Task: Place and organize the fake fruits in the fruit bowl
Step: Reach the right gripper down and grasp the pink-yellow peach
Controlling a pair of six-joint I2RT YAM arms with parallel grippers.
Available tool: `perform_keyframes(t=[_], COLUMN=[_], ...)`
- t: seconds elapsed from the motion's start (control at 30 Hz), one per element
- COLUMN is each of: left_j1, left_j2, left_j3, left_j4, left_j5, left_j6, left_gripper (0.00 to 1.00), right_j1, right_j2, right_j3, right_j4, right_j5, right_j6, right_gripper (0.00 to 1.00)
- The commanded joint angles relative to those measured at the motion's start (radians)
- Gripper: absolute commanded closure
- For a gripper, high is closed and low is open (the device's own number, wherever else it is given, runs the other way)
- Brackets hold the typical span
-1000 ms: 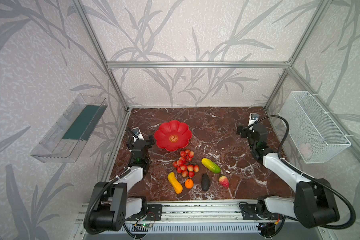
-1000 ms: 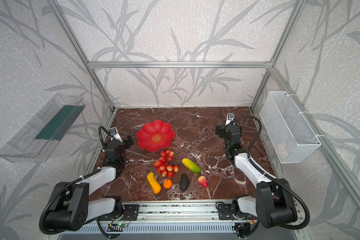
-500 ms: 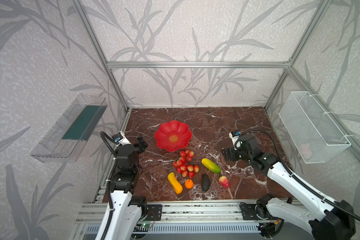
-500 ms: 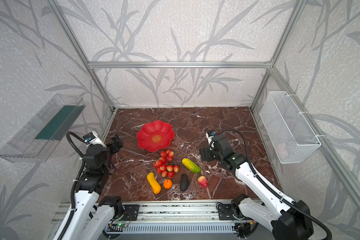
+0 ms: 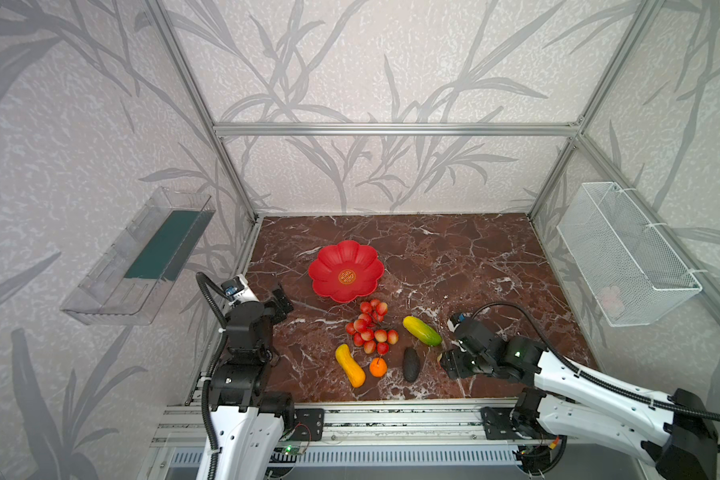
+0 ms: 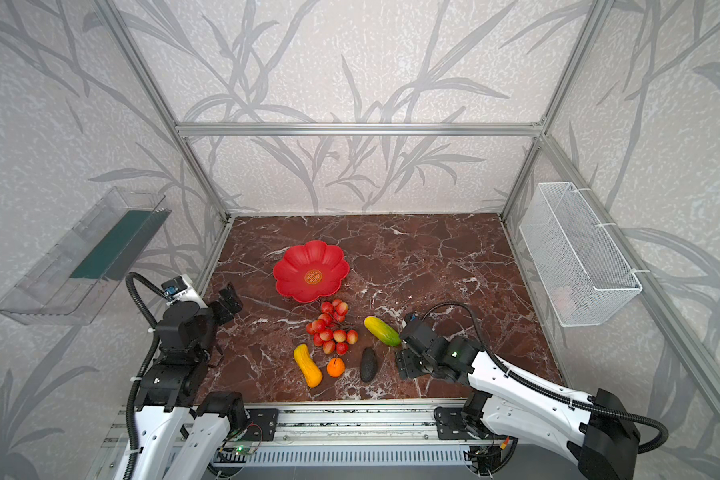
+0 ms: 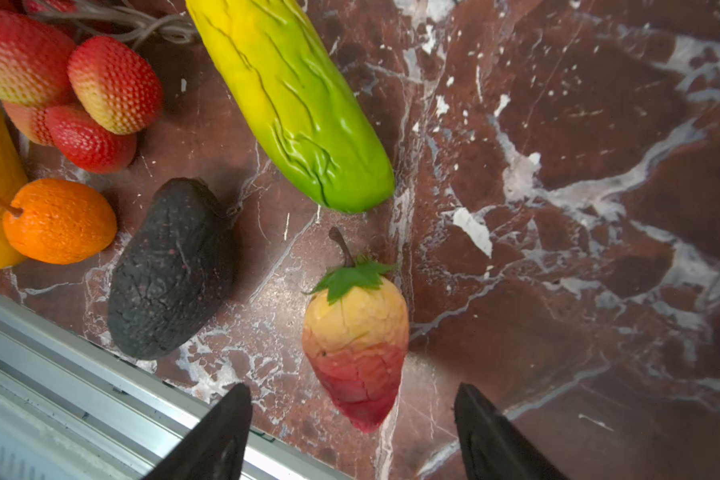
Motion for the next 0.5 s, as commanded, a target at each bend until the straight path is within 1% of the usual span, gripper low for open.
perform_keyframes(t=[0.0, 0.1, 0.2, 0.33, 0.4, 0.47], left_j1=[0.003, 0.003, 0.003, 0.003, 0.004, 0.004], left_j2=[-0.018, -0.024, -0.024, -0.056, -0.058, -0.059], left_j3=[-0.009, -0.016, -0.017, -0.02, -0.022, -0.022], left_j4=[-0.029, -0.023, -0.022, -0.023, -0.022, -0.02], left_j5=[-0.001, -0.008, -0.015, -0.017, -0.016, -0.019], left_j6=[0.0, 0.003, 0.007, 0.005, 0.005, 0.008], left_gripper=[0.06, 0.06, 0.06, 0.06, 0.06, 0.06], right_j1=[0.011, 0.011, 0.012, 0.021, 0.03, 0.053], right_j2=[0.038, 0.082, 0.127, 0.161, 0.138, 0.087], right_j3=[-0.021, -0.035, -0.034, -0.034, -0.021, 0.024], right_j4=[0.064, 0.108, 0.134, 0.14, 0.109, 0.032], right_j5=[0.029, 0.034, 0.012, 0.006, 0.045, 0.141], right_j6=[0.057, 0.06, 0.065, 0.068, 0.071, 0.05], right_gripper=[0.26, 0.3, 0.37, 0.52, 0.59, 0.65])
